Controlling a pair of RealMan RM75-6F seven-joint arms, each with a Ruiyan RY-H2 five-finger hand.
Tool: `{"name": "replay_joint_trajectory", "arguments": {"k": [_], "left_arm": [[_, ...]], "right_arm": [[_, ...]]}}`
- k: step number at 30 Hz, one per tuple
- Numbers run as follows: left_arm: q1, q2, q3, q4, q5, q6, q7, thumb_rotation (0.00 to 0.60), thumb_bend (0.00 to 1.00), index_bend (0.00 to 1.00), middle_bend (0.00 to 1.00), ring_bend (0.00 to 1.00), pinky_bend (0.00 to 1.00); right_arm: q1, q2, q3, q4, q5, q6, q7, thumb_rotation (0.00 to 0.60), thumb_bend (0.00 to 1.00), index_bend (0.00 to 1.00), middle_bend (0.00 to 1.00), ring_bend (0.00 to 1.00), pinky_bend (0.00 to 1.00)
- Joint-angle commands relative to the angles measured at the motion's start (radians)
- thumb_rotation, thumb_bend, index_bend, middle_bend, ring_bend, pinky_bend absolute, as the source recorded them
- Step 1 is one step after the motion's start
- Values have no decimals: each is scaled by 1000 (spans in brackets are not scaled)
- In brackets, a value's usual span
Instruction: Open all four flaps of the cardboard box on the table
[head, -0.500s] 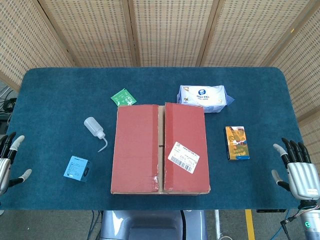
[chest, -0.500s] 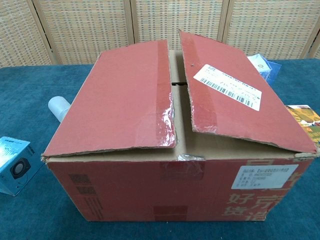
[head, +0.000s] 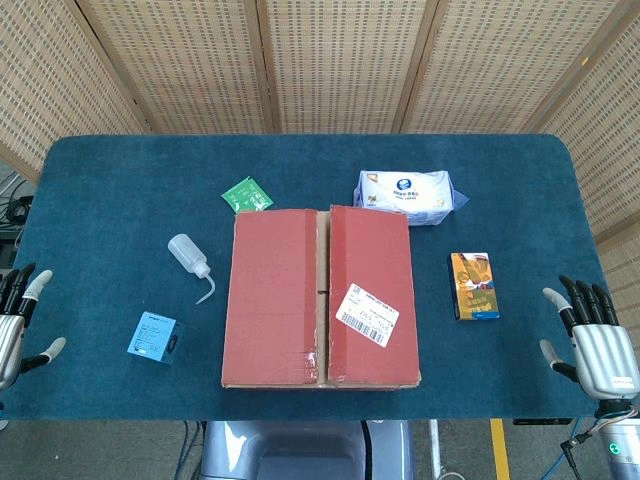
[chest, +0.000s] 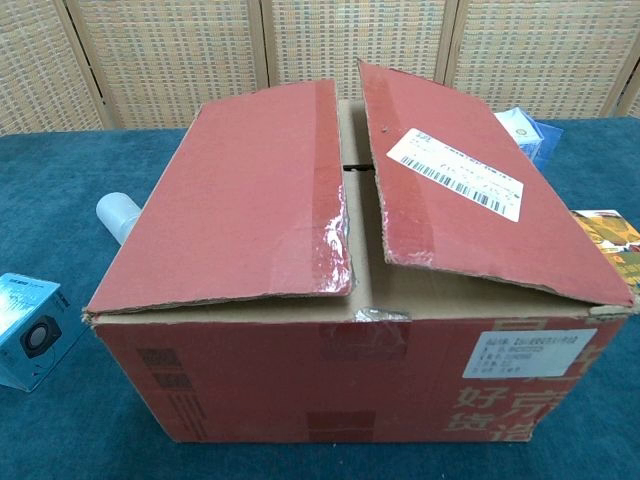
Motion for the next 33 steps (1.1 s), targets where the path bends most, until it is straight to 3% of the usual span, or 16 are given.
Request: {"name": "replay_joint_trajectory", "arguments": {"k": [1,6,11,25,33], "left_arm": [[2,5,0,-3,-1,3,6,600,221,73,25,6,0],[5,10,0,-6,1,9,8,600,223,73,25,6,0],[5,15,4,-14,2,5,18,600,230,73,25,6,0],[-15,22,17,-24,-6,-48,67,600,256,73,25,6,0],[-48,17,5,-39,-42,-101,108,600,259,73,25,6,0]], "right_arm": [[2,6,1,0,-8,4,5,600,363,163,48,0,0],[8,24,1,-8,-28,6,30,600,378,163,49,0,0],[35,68,8,-28,-80,1,79,600,464,163,69,0,0],[193,175,62,-129,-228,-69,259,600,997,207,205,0,0],[326,172,93,-182,-267,-171,358,600,1000,289,290,16,0]]}}
